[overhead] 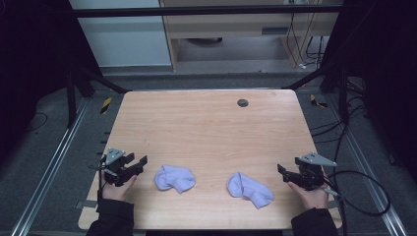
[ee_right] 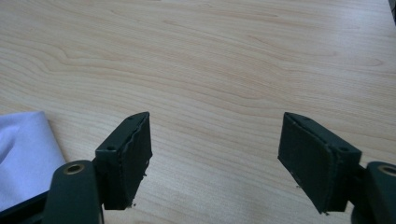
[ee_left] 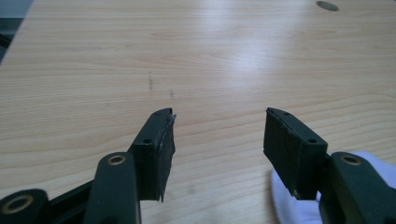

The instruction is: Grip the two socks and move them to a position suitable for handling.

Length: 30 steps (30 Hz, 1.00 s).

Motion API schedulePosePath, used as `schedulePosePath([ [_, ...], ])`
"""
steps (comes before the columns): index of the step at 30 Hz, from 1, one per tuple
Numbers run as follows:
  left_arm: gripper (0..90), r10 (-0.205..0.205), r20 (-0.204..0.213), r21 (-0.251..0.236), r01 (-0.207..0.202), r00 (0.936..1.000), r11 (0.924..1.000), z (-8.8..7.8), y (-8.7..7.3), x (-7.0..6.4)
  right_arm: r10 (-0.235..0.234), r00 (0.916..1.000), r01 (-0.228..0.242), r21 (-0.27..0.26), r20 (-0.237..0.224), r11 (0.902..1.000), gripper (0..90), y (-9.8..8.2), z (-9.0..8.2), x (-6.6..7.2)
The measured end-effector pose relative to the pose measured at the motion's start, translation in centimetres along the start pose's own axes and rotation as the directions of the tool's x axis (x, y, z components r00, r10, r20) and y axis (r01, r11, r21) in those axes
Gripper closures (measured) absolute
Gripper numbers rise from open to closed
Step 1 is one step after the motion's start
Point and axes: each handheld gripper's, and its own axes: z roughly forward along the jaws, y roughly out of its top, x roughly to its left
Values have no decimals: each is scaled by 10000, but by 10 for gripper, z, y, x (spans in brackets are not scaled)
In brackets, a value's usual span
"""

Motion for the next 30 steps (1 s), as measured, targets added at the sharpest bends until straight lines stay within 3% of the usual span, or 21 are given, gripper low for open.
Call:
schedulePosePath([
  [5, 422, 152, 142, 63, -153, 9998, 9999, -2, 1, -16, -262, 9997, 262, 60, 6, 9996, 304, 0, -5, 5],
  [7, 423, 228, 229, 69, -230, 9995, 9997, -2, 1, -22, -396, 9991, 397, 84, -139, 9992, 369, 0, -7, 9],
  [12, 419, 486, 564, 70, -491, 9972, 9988, -2, 1, -36, -732, 9967, 743, 292, -352, 9968, 408, 4, -11, 22],
  [23, 451, 1041, 1079, 87, -1057, 9887, 9944, 1, 3, -70, -1018, 9889, 1054, 285, -1079, 9940, 368, 10, -10, 46],
  [30, 473, 1145, 1278, 86, -1165, 9852, 9931, 2, 4, -89, -1220, 9836, 1253, 164, -1327, 9920, 321, 12, -14, 56],
])
